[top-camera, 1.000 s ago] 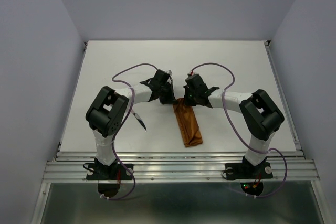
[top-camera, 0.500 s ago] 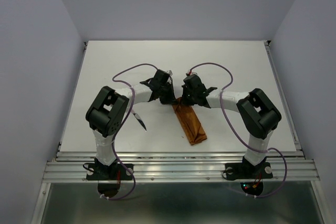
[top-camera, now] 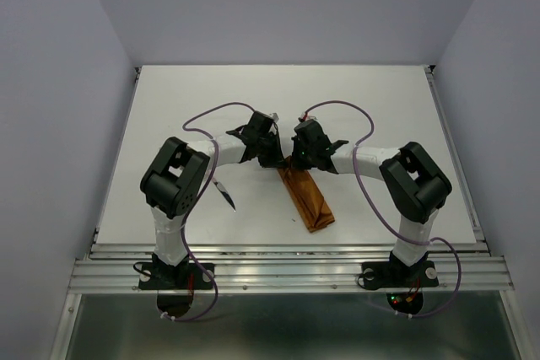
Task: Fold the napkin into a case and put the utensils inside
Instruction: Smooth out the smaller rectangle-folded napkin at the center of the board.
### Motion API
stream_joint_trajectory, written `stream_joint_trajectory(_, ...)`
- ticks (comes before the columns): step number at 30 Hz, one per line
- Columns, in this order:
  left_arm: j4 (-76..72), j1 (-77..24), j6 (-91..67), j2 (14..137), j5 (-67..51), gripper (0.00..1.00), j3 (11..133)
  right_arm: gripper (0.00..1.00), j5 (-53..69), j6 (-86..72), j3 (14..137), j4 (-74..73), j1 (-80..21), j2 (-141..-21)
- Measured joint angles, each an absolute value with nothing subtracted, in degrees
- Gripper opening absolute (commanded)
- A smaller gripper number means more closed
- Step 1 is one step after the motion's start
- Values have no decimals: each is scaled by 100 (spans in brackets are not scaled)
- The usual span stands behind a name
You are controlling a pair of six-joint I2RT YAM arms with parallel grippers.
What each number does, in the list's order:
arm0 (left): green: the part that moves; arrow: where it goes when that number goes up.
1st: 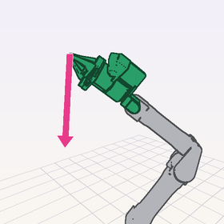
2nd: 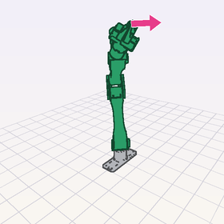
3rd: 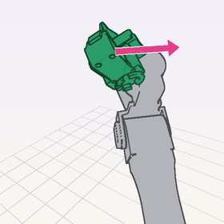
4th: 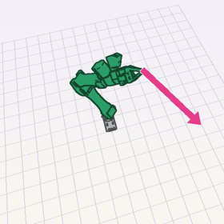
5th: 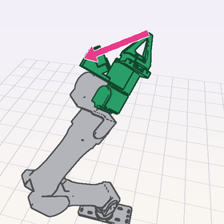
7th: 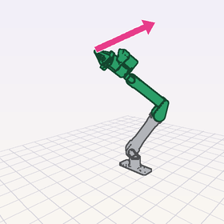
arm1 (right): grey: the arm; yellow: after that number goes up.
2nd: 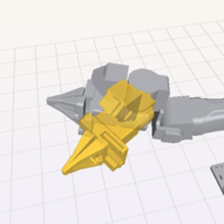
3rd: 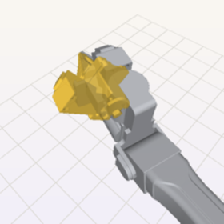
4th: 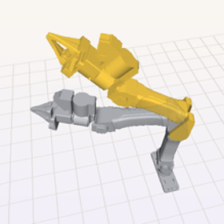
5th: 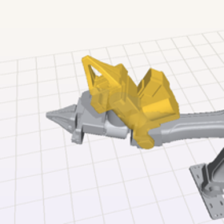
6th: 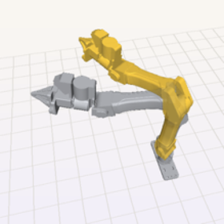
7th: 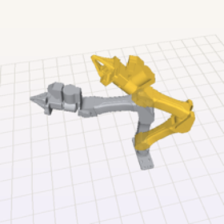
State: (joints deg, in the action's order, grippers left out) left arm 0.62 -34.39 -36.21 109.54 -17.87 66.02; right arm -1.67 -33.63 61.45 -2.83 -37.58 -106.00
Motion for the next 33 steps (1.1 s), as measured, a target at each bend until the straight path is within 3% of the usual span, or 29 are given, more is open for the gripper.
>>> stream_joint_trajectory(17, -32, -3426, -3752, 11015, -1804, 0, 6604, 1, -213, -3428, 6132, -346, -3758, -10554)
stream_joint_trajectory(27, -113, -3430, -3706, 10965, -1804, 0, 6501, 1, -340, -3406, 5684, -722, -3839, -9282)
stream_joint_trajectory(33, -113, -3430, -3688, 10954, -1806, 0, 6486, 1, -270, -3428, 5435, -642, -3872, -9292)
